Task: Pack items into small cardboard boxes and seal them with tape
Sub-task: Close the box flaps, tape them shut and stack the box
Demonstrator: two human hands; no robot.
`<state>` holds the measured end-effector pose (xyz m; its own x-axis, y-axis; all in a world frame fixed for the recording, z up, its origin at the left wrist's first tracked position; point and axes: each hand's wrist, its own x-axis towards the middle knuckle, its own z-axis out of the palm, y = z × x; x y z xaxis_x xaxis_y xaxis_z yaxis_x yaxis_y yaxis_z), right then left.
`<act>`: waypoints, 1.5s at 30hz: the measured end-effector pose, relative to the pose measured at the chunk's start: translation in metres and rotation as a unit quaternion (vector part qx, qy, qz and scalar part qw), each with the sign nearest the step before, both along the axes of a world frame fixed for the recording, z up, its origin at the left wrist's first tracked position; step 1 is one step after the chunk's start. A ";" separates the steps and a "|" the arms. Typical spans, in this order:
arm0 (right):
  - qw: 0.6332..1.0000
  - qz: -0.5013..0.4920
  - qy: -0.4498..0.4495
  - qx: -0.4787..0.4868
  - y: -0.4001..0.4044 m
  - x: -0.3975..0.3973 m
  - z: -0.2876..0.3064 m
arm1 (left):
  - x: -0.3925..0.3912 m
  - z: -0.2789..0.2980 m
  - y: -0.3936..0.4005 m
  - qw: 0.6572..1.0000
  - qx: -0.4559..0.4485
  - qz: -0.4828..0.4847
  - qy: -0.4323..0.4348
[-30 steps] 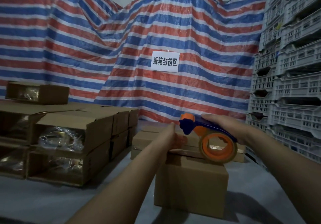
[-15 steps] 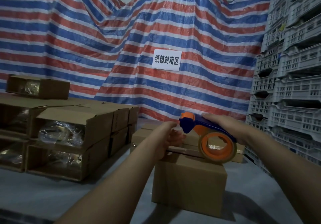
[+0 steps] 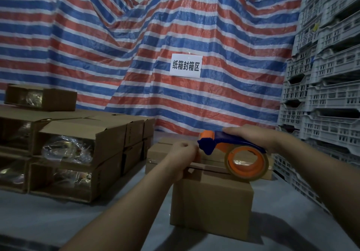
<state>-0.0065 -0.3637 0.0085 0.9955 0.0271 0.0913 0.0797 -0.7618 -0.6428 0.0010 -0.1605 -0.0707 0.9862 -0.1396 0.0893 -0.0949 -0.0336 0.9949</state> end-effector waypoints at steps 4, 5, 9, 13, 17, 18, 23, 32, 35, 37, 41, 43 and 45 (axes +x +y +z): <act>1.000 -0.015 0.010 -0.019 -0.015 -0.004 0.004 | 0.002 -0.005 -0.005 0.999 -0.011 0.033 -0.021; 1.000 -0.015 0.011 -0.012 -0.019 -0.004 0.004 | 0.004 -0.006 -0.005 0.998 -0.028 0.047 -0.017; 1.000 -0.023 0.006 -0.006 -0.029 -0.003 0.000 | 0.005 -0.009 0.000 0.989 -0.122 0.079 0.010; 0.995 -0.034 0.002 -0.095 -0.014 -0.001 0.003 | 0.009 -0.014 0.003 0.977 -0.184 0.106 0.034; 0.985 -0.040 0.015 -0.166 0.002 0.003 0.010 | 0.012 -0.013 0.004 0.962 -0.246 0.105 0.057; 0.982 -0.042 0.020 -0.181 0.005 0.003 0.011 | 0.011 -0.013 0.005 0.956 -0.268 0.103 0.063; 0.981 -0.027 0.041 -0.188 0.019 0.006 0.017 | -0.001 -0.014 0.010 0.909 -0.396 0.099 0.079; 0.982 -0.019 0.035 -0.183 0.029 0.014 0.010 | 0.012 -0.033 0.030 0.975 -0.034 0.211 -0.063; 0.981 -0.020 0.037 -0.192 0.031 0.015 0.009 | 0.015 -0.040 0.038 0.975 0.033 0.202 -0.083; 0.979 -0.024 0.041 -0.198 0.034 0.016 0.008 | 0.017 -0.042 0.041 0.978 0.052 0.189 -0.067; 0.977 -0.034 0.045 -0.206 0.038 0.016 0.008 | 0.018 -0.045 0.046 0.988 0.043 0.143 -0.024; 0.976 -0.029 0.048 -0.212 0.039 0.016 0.008 | 0.017 -0.046 0.050 0.991 0.024 0.130 -0.032; 0.975 -0.025 0.048 -0.215 0.039 0.015 0.009 | 0.016 -0.044 0.054 0.994 -0.018 0.107 -0.029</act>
